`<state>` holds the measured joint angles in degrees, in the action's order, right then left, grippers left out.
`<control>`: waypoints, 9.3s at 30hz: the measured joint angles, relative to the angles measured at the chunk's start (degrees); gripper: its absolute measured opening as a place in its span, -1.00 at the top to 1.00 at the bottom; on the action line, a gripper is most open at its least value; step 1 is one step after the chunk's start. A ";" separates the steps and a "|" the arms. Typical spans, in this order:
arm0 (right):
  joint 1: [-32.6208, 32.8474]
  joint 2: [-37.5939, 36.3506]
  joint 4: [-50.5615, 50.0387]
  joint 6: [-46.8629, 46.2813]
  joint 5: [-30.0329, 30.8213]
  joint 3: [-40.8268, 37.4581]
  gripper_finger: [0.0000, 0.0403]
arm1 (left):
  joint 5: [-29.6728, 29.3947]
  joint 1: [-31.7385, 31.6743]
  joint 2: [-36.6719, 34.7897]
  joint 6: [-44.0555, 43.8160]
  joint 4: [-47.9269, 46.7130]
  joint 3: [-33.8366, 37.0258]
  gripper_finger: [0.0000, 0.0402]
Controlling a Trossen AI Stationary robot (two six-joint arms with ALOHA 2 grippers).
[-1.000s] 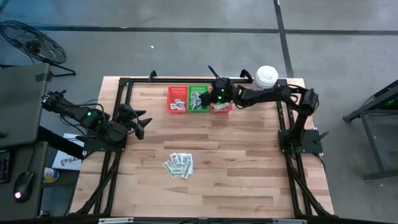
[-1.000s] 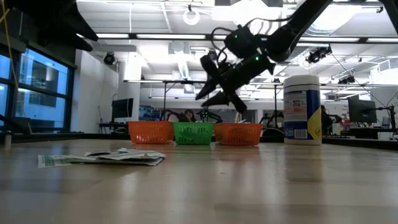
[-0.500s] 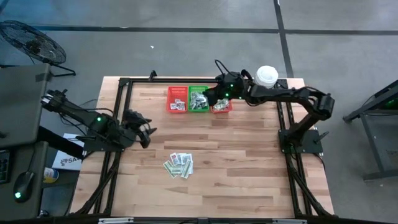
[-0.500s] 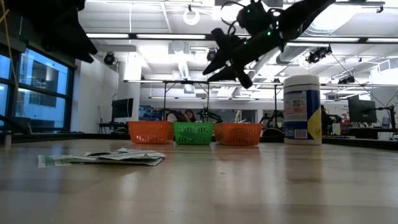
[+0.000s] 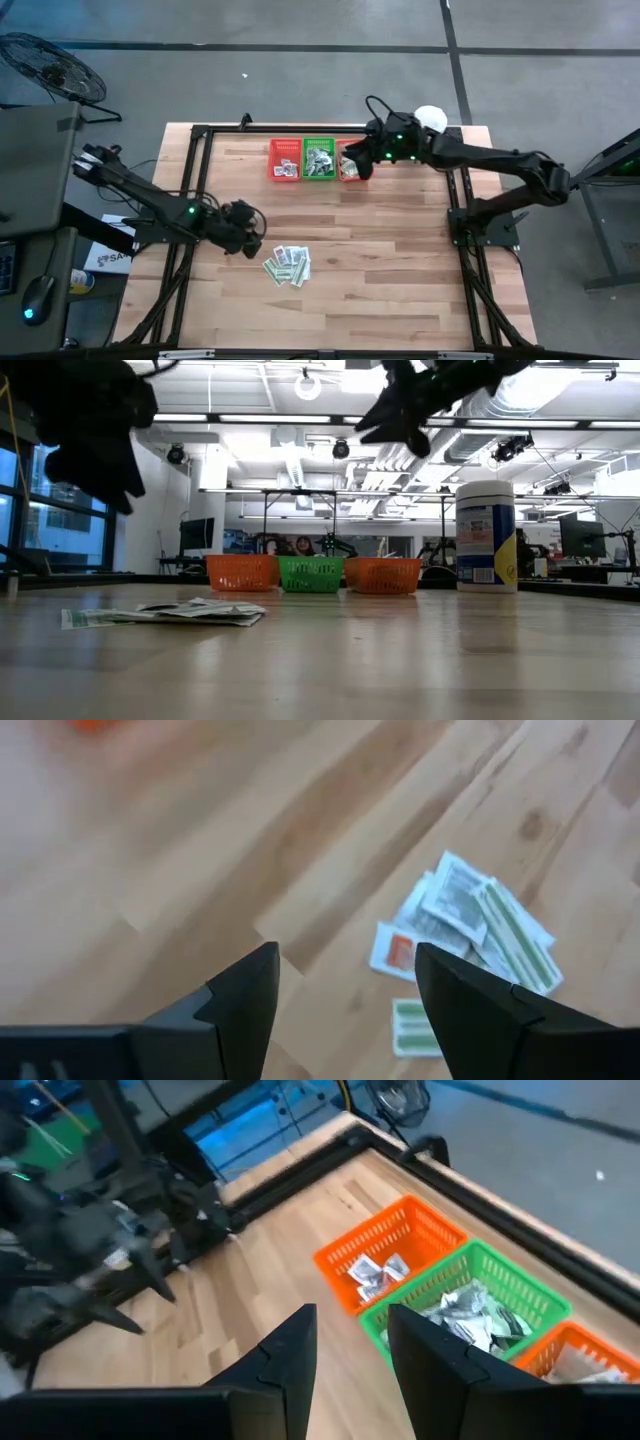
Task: Pick & Place First Aid Supplies
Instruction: Put the ointment pack into the left orange bin, then put the bandage pack into the right orange bin
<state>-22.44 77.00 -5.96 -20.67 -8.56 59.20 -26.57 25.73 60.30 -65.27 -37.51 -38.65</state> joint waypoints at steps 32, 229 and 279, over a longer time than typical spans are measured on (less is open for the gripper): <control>12.53 -12.71 -8.20 3.13 5.02 0.00 0.41 | 33.37 -13.77 27.31 -5.99 20.95 -0.30 -0.14; 9.18 -12.55 -15.65 -0.52 14.94 -0.01 0.41 | 27.54 -63.97 19.12 26.07 29.88 -3.85 0.79; 27.07 4.48 -0.64 1.33 3.03 -0.09 0.41 | 4.96 -2.85 11.09 -2.83 -7.45 -10.86 0.21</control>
<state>4.63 81.47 -6.60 -19.34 -5.53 59.11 -21.61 22.89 71.40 -68.11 -44.96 -49.52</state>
